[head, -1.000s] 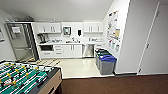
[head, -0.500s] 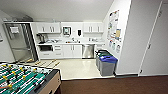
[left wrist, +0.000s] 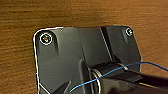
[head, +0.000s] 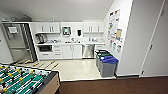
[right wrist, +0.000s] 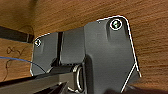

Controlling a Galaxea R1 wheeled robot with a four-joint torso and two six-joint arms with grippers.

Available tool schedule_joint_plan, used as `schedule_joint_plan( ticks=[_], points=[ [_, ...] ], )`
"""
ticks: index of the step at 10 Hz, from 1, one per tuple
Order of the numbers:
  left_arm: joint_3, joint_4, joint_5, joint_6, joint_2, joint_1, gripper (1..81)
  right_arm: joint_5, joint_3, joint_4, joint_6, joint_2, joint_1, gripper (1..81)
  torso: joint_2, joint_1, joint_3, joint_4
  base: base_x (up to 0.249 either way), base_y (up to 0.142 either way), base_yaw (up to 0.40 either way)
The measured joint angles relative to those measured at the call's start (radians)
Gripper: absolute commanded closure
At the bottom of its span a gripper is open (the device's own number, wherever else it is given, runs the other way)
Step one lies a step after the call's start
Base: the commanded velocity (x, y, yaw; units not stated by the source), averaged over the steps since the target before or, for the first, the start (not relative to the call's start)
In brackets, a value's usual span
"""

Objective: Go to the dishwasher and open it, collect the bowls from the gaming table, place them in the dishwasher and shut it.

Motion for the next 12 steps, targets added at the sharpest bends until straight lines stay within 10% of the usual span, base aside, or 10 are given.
schedule_joint_plan(
  ticks=[12],
  points=[
    [-0.001, 0.000, -0.001, 0.000, -0.004, 0.000, 1.0, 0.000, 0.002, -0.002, 0.000, -0.003, 0.001, 1.0, 0.000, 0.000, 0.000, 0.000, 0.104, 0.026, 0.000]
  ],
)
